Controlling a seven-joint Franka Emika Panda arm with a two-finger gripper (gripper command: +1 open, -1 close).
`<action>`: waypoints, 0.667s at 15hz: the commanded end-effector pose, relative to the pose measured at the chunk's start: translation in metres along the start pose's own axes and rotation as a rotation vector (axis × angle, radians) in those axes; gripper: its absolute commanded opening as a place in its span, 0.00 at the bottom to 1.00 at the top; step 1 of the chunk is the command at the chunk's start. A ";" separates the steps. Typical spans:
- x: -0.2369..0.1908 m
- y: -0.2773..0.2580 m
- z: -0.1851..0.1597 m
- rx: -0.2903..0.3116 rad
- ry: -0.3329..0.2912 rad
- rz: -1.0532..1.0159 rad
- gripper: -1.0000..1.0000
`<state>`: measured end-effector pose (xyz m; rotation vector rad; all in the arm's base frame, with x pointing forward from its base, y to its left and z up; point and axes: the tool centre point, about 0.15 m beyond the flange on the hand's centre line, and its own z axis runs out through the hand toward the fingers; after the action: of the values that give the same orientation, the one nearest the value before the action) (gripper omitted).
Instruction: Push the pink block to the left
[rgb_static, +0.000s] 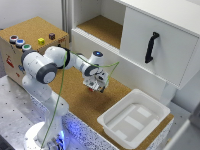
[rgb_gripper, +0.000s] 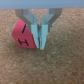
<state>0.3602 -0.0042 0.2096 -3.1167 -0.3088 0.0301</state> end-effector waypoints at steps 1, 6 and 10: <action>0.010 -0.035 0.005 -0.024 -0.023 -0.019 0.00; 0.008 -0.017 0.013 -0.014 0.044 -0.007 0.00; 0.007 -0.012 0.012 0.042 0.070 -0.025 0.00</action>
<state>0.3626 0.0151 0.2093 -3.1128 -0.3367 0.0084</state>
